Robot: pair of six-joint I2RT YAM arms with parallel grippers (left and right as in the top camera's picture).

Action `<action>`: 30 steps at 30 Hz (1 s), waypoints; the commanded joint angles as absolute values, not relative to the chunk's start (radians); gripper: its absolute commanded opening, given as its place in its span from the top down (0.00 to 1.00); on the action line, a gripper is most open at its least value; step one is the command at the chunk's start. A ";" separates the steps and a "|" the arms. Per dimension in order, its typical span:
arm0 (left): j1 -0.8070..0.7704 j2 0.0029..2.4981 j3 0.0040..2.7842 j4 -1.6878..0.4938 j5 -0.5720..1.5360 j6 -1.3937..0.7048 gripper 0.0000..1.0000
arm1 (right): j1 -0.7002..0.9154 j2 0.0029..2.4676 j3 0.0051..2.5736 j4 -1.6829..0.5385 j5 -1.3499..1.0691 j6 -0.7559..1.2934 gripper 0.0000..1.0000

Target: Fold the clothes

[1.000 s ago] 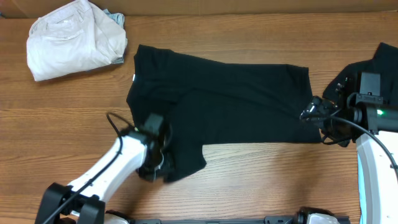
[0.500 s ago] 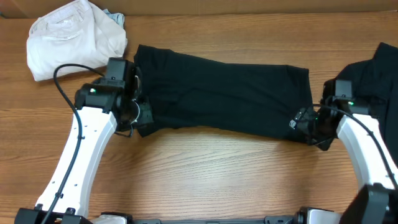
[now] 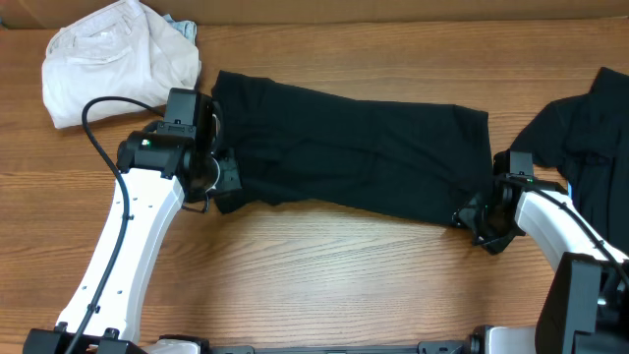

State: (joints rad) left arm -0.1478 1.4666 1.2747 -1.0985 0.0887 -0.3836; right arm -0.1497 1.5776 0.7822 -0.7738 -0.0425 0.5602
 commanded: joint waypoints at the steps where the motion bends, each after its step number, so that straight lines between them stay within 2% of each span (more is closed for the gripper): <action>1: -0.138 1.464 1.294 -1.082 0.065 -0.358 0.96 | -0.153 1.581 0.750 -0.734 -0.017 0.584 0.52; 4: -0.138 1.464 1.294 -1.058 0.009 -0.359 0.96 | -0.153 1.581 0.750 -0.710 0.046 0.623 0.80; 6: -0.138 1.464 1.296 -1.044 -0.065 -0.359 0.96 | -0.153 1.581 0.752 -0.696 0.068 0.627 0.93; 7: -0.137 1.464 1.300 -1.045 -0.091 -0.358 0.96 | -0.153 1.581 0.756 -0.696 0.069 0.627 0.96; 11: -0.137 1.464 1.320 -1.075 -0.141 -0.358 0.96 | -0.153 1.573 0.815 -0.788 0.043 0.629 0.96; 20: -0.138 1.464 1.349 -1.282 -0.130 -0.415 0.96 | -0.153 1.474 1.039 -1.220 0.035 0.586 0.96; 24: -0.138 1.464 1.349 -1.288 -0.130 -0.424 0.96 | -0.153 1.448 1.041 -1.231 0.035 0.575 0.96; 30: -0.138 1.467 1.349 -1.092 -0.180 -0.422 0.96 | -0.153 1.449 1.041 -1.093 0.033 0.575 0.96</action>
